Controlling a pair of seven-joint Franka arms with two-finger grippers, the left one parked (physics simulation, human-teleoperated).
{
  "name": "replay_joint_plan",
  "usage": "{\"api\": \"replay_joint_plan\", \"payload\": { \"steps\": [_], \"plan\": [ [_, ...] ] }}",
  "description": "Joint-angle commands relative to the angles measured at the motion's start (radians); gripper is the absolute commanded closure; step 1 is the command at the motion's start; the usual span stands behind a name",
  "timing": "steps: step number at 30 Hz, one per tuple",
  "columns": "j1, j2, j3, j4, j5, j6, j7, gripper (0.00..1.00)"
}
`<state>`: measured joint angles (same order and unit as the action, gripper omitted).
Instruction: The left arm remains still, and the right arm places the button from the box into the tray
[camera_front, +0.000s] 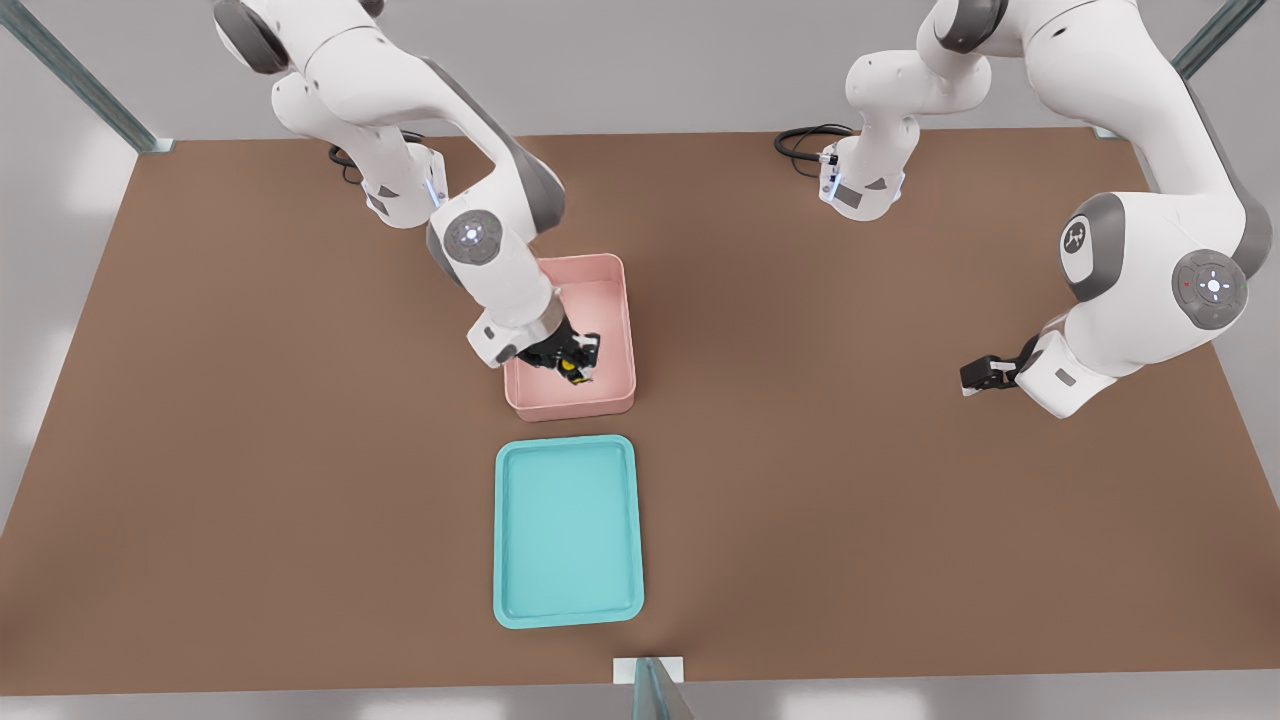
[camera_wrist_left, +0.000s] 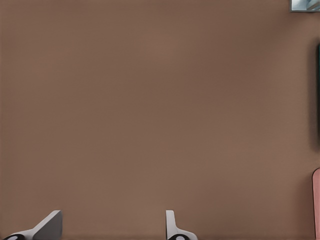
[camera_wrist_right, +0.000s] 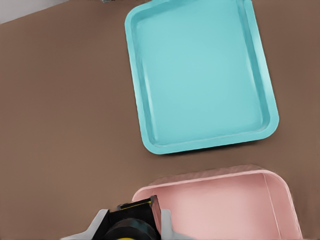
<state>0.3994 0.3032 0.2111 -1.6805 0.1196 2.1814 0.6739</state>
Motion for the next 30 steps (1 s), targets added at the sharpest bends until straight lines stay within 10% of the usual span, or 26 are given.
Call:
{"api": "replay_joint_plan", "payload": {
  "steps": [1,9,20,21,22,25,28,30],
  "plan": [
    [-0.016,0.043,-0.035,0.076,0.054,-0.284,-0.539,0.58],
    [-0.03,0.399,-0.145,0.406,0.052,0.053,-0.792,0.58],
    [-0.057,0.711,-0.116,0.628,0.088,0.241,-0.829,0.58],
    [-0.053,0.718,-0.116,0.628,0.089,0.239,-0.823,0.48],
    [-0.053,0.725,-0.107,0.628,0.089,0.239,-0.797,0.0],
    [-0.053,0.723,-0.098,0.631,0.089,0.238,-0.794,0.0],
    [-0.027,0.214,-0.326,0.62,-0.02,-0.693,-0.792,0.0],
    [-0.192,-0.102,-0.322,0.372,-0.138,-0.818,-0.794,0.0]
  ]
}}
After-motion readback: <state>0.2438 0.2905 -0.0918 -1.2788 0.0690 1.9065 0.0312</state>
